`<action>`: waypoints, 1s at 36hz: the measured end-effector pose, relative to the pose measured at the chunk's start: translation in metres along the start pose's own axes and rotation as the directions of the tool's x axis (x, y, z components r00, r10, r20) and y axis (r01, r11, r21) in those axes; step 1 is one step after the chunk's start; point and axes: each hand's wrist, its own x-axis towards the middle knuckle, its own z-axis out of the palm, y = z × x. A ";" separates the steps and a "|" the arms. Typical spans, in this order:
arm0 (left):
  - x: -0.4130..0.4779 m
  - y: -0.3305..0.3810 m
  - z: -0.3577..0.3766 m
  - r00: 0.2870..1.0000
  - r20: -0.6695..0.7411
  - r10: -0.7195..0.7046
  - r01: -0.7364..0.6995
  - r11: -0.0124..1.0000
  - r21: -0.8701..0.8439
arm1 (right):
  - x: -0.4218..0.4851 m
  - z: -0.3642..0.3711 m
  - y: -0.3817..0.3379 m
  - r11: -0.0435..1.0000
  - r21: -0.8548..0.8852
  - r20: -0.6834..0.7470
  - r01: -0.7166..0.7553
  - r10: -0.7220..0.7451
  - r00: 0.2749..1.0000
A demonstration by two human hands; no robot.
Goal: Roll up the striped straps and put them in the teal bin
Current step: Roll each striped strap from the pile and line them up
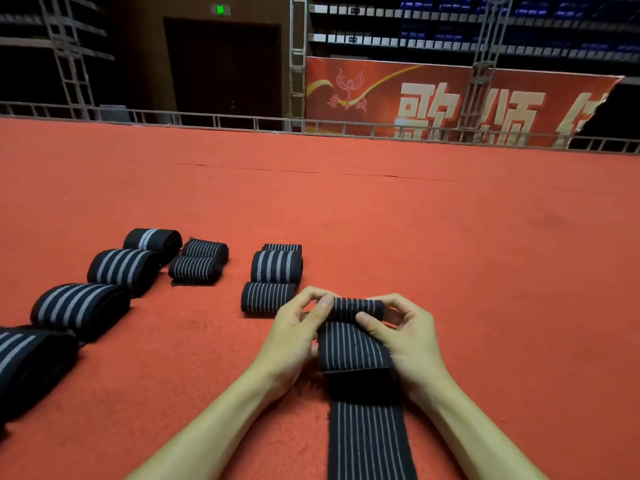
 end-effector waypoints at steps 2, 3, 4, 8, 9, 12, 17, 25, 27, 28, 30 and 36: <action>0.000 0.000 0.000 1.000 -0.026 0.012 -0.012 1.000 -0.008 | -0.001 0.001 -0.001 1.000 -0.010 0.009 0.006 -0.006 1.000; 0.001 -0.001 0.000 0.999 -0.041 0.018 -0.018 1.000 -0.003 | -0.001 0.002 -0.001 1.000 -0.012 0.012 0.006 -0.006 1.000; 0.001 -0.001 0.000 0.999 -0.049 0.022 -0.022 1.000 0.002 | -0.001 0.002 -0.001 1.000 -0.015 0.013 0.004 -0.004 1.000; 0.001 -0.001 0.000 0.998 -0.059 0.013 -0.012 1.000 0.002 | -0.002 0.000 -0.003 1.000 -0.007 0.010 0.000 0.001 1.000; 0.001 0.000 0.001 0.998 -0.057 0.011 -0.012 1.000 -0.005 | -0.002 0.000 -0.003 1.000 -0.006 0.009 -0.001 0.001 1.000; 0.001 0.001 0.001 0.999 -0.041 0.018 -0.020 0.999 -0.027 | -0.003 0.001 -0.003 1.000 0.016 0.011 -0.014 0.014 1.000; -0.001 0.002 -0.001 1.000 -0.009 0.022 -0.023 0.999 -0.047 | -0.003 -0.001 -0.001 0.999 0.035 0.018 -0.028 0.027 0.999; -0.001 0.004 -0.003 0.996 -0.015 0.087 -0.085 0.991 0.102 | -0.004 0.003 -0.006 0.974 0.193 0.037 -0.120 0.115 0.993; -0.001 0.003 -0.003 0.994 -0.029 0.103 -0.099 0.986 0.131 | -0.005 0.004 -0.006 0.971 0.199 0.039 -0.134 0.129 0.991; -0.001 0.002 -0.003 0.993 -0.037 0.109 -0.102 0.984 0.146 | -0.004 0.004 -0.006 0.972 0.193 0.045 -0.133 0.127 0.991; -0.001 0.001 -0.005 0.992 -0.047 0.115 -0.106 0.979 0.174 | -0.004 0.004 -0.005 0.979 0.167 0.060 -0.119 0.111 0.992; 0.001 -0.001 -0.008 0.996 -0.036 0.081 -0.074 0.985 0.154 | -0.004 0.002 -0.003 0.988 0.134 0.055 -0.079 0.072 0.996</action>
